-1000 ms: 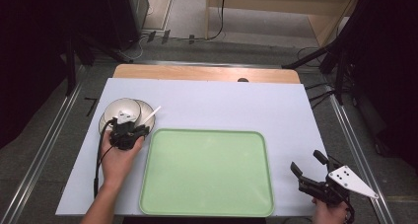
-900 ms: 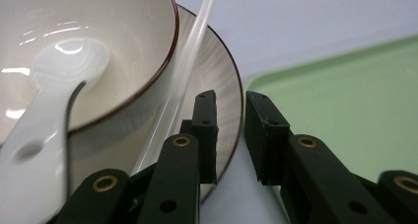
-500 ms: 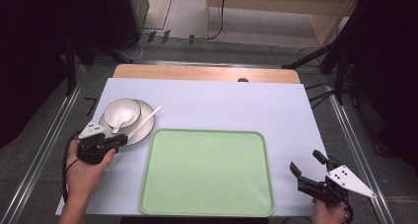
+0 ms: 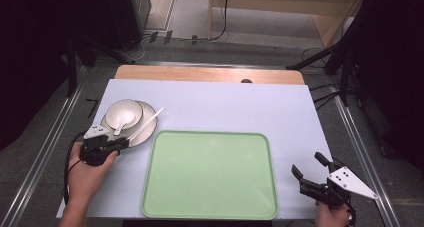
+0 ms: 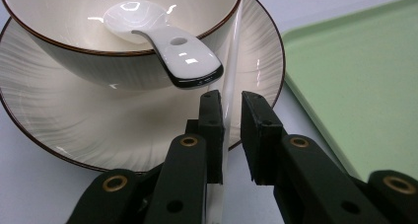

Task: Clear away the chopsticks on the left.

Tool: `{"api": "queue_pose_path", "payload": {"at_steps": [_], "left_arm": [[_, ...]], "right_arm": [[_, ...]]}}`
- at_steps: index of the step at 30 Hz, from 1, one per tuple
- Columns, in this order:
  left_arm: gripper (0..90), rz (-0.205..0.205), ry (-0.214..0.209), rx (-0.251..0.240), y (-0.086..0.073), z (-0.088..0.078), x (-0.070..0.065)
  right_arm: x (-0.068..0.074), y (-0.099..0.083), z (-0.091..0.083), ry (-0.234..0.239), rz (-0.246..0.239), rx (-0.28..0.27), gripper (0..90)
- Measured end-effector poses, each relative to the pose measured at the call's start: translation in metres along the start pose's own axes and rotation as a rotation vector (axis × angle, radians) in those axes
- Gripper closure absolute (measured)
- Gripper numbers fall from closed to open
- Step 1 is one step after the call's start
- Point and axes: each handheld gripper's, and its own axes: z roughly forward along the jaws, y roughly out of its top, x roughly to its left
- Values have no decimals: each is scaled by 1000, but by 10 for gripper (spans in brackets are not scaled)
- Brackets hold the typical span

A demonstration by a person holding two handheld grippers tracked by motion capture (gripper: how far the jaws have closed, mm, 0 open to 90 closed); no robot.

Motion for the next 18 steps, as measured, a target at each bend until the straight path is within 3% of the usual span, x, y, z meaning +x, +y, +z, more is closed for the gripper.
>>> {"api": "queue_pose_path", "payload": {"at_steps": [14, 18], "left_arm": [[804, -15, -7, 8, 0, 16, -3], [802, 18, 11, 4, 0, 19, -5]], "right_arm": [[1, 0, 1, 4, -4, 1, 131], [1, -1, 2, 8, -4, 5, 131]]}}
